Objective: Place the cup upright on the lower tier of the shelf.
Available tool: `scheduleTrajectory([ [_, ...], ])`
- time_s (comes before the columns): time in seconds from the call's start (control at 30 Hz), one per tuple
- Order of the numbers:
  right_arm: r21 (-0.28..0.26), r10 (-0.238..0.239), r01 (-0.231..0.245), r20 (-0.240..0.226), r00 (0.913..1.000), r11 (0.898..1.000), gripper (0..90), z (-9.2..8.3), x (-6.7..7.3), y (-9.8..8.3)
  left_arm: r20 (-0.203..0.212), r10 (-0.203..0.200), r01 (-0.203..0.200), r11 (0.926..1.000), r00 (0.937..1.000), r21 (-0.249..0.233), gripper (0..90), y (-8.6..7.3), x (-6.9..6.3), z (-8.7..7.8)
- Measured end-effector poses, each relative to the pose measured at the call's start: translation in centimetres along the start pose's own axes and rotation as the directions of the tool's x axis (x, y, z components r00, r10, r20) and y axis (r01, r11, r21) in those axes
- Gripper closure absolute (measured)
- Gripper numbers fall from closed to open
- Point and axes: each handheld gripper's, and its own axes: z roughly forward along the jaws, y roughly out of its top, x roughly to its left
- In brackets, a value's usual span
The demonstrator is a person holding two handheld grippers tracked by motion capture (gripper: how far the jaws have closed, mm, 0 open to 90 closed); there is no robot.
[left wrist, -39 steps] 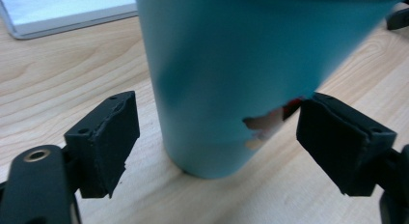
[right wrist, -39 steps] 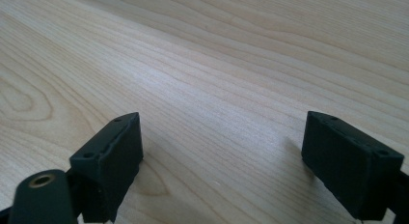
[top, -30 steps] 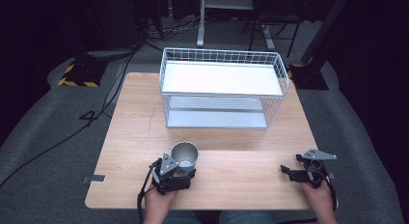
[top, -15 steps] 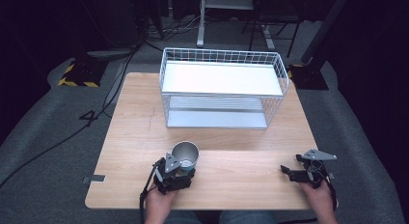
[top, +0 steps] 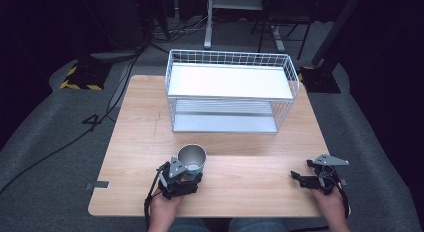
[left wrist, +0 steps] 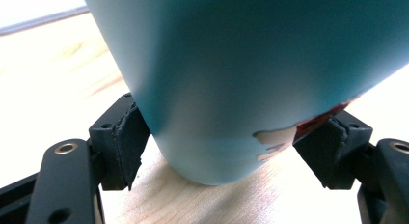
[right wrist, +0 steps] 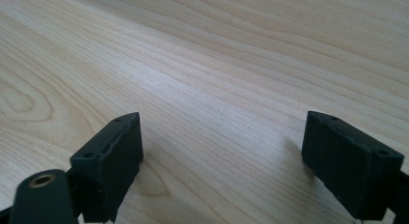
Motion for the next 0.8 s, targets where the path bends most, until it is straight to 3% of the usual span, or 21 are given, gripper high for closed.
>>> scheduleTrajectory([
  [0.2, 0.000, 0.000, 0.000, 0.000, 1.0000, 1.000, 14.8, 0.0, 0.0, 0.0, 0.002, 0.036, -0.036, 0.9993, 0.9993, -0.003, 25.6, 1.4, -0.1, -0.5],
  [0.8, 0.000, 0.000, 0.000, 0.002, 1.0000, 1.000, 14.8, 0.0, 0.0, 0.0, 0.016, 0.064, -0.064, 0.9971, 0.9978, -0.042, 25.6, 6.5, -0.2, 0.3],
])
